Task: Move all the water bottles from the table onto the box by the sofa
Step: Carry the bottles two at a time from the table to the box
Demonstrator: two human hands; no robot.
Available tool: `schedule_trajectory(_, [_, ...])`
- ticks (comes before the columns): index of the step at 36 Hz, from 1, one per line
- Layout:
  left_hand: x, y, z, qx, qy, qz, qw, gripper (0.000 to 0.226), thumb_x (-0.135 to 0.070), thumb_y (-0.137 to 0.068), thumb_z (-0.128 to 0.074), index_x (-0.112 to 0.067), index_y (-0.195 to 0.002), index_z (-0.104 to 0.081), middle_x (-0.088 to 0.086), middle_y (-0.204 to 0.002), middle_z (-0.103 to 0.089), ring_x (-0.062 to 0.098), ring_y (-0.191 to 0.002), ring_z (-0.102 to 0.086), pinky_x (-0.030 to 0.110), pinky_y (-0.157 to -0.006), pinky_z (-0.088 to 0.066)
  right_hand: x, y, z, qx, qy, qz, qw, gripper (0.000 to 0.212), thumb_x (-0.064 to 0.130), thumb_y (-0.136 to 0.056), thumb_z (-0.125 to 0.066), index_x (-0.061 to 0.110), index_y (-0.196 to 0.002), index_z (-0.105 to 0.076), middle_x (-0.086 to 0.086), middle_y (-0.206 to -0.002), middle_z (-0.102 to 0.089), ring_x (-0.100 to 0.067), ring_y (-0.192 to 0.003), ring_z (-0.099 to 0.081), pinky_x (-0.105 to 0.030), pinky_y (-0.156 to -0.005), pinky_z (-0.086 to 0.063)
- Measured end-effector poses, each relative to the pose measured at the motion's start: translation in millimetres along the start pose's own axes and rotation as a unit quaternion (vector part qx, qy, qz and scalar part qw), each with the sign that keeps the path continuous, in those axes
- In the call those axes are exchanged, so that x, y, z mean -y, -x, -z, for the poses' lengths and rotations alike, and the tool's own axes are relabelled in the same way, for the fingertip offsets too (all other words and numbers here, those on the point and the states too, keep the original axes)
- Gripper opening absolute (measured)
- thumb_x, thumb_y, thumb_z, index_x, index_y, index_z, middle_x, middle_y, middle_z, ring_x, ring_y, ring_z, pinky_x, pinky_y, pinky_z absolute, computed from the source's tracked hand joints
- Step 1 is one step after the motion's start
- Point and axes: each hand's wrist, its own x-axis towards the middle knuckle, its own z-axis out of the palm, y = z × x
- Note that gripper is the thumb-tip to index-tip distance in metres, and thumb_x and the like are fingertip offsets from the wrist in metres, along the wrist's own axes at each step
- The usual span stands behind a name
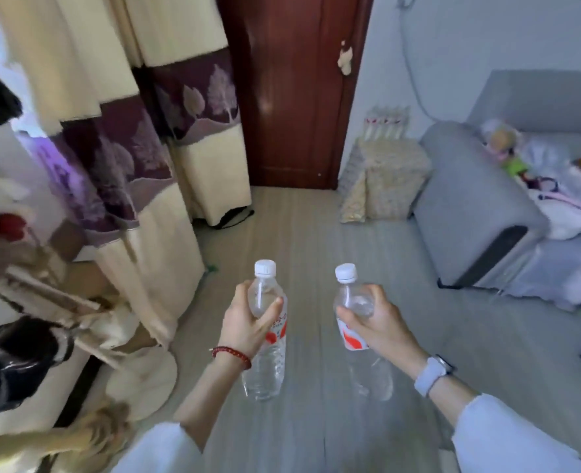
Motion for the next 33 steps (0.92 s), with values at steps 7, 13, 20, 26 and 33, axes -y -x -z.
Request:
schedule_trajectory(7, [-27.2,-149.7,-111.2,0.074,-0.018,-0.006,0.997,0.045,-0.038,-0.078,-0.066,-0.022,-0.115,-0.046,0.002,-0.093,-0.063,0.016,-0.079,-0.063,0.033,-0.074,-0.05,-51.3,-138.6,55.1,-0.045,-0.021,-0.06,0.997,0.054,0.056,-0.069,-0.065,0.028,-0.107,-0.039,0.006,-0.106,-0.059,-0.02,-0.096,-0.059,-0.038,-0.088,-0.047])
schedule_trajectory(13, [-71.2,-288.8,-212.1,0.104,0.0,0.006,0.995,0.04,-0.039,-0.079,-0.065,-0.024,-0.111,-0.046,0.002,-0.094,-0.064,0.021,-0.079,-0.067,0.037,-0.075,-0.054,-82.4,-283.5,116.1,-0.053,-0.037,-0.092,0.994,0.054,0.054,-0.073,-0.064,0.027,-0.111,-0.038,0.003,-0.102,-0.06,-0.021,-0.095,-0.059,-0.041,-0.088,-0.048])
schedule_trajectory(20, [-122.1,-441.2,-294.0,0.096,0.009,-0.01,0.995,0.035,-0.04,-0.079,-0.064,-0.028,-0.106,-0.045,-0.015,-0.081,-0.06,-0.002,-0.057,-0.064,0.011,-0.051,-0.049,-96.9,-445.0,181.7,-0.056,-0.045,-0.092,0.993,0.056,0.051,-0.075,-0.064,0.024,-0.117,-0.039,0.0,-0.106,-0.061,-0.021,-0.098,-0.059,-0.041,-0.09,-0.048])
schedule_trajectory(26, [-128.0,-571.3,-355.4,0.1,0.002,0.001,0.995,0.053,-0.045,-0.078,-0.063,-0.02,-0.12,-0.043,-0.011,-0.09,-0.059,0.01,-0.057,-0.067,0.022,-0.063,-0.054,-121.0,-587.1,206.6,-0.066,-0.027,-0.091,0.993,0.052,0.053,-0.075,-0.064,0.028,-0.113,-0.038,0.009,-0.096,-0.059,-0.015,-0.088,-0.059,-0.026,-0.072,-0.046])
schedule_trajectory(33, [-131.0,-748.7,-430.5,0.083,0.004,0.012,0.996,0.051,-0.042,-0.077,-0.066,-0.018,-0.118,-0.046,-0.009,-0.088,-0.061,-0.002,-0.059,-0.062,0.014,-0.055,-0.048,-140.2,-779.6,231.4,-0.054,-0.043,-0.093,0.993,0.052,0.053,-0.075,-0.065,0.027,-0.111,-0.038,0.005,-0.097,-0.063,-0.013,-0.089,-0.062,-0.032,-0.08,-0.05])
